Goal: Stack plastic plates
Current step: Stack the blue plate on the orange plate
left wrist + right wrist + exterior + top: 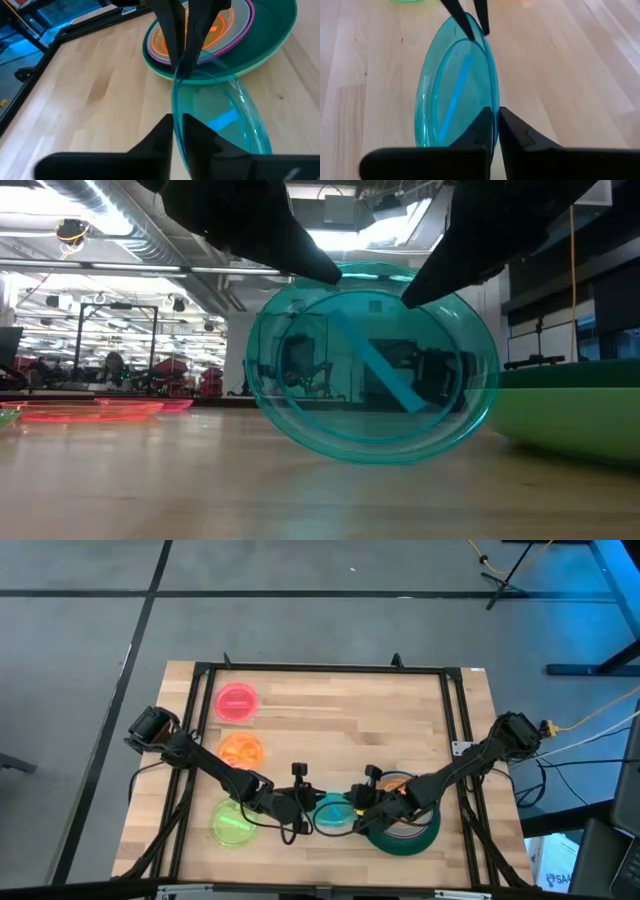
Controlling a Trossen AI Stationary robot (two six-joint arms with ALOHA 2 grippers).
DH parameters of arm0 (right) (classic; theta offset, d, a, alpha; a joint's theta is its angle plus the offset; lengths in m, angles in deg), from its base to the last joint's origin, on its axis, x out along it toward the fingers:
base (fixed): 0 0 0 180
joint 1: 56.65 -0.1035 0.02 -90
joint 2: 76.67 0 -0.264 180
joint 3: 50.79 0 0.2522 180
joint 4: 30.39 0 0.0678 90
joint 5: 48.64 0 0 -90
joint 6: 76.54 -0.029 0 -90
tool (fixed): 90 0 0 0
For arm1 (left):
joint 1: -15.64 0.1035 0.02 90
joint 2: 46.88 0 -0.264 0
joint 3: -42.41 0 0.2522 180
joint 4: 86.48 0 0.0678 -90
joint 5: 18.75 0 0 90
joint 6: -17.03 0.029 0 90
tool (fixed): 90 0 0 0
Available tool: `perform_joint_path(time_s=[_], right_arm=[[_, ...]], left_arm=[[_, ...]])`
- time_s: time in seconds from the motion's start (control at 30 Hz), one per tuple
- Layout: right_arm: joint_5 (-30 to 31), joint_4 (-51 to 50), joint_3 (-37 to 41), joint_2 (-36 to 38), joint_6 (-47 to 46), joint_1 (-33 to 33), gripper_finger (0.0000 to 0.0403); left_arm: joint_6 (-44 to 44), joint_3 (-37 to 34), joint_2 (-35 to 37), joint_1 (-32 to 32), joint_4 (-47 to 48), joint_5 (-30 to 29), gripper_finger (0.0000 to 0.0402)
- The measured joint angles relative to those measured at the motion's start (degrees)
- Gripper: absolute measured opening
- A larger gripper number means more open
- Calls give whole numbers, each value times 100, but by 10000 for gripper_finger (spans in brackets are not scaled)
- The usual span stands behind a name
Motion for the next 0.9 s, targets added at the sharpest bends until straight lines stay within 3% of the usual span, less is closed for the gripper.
perform_joint_path(time_s=[0.3, 0.63, 0.9], right_arm=[[13, -121, 0, 648, 134, -6, 6], [-734, -1749, -2, 2182, -444, -15, 2], [-1062, -2985, -2, 2723, -948, -382, 2]], left_arm=[[48, 2, 466, -329, 442, 34, 126], [85, 2, 734, -789, 647, 7, 131], [46, 0, 734, -775, 631, 9, 131]])
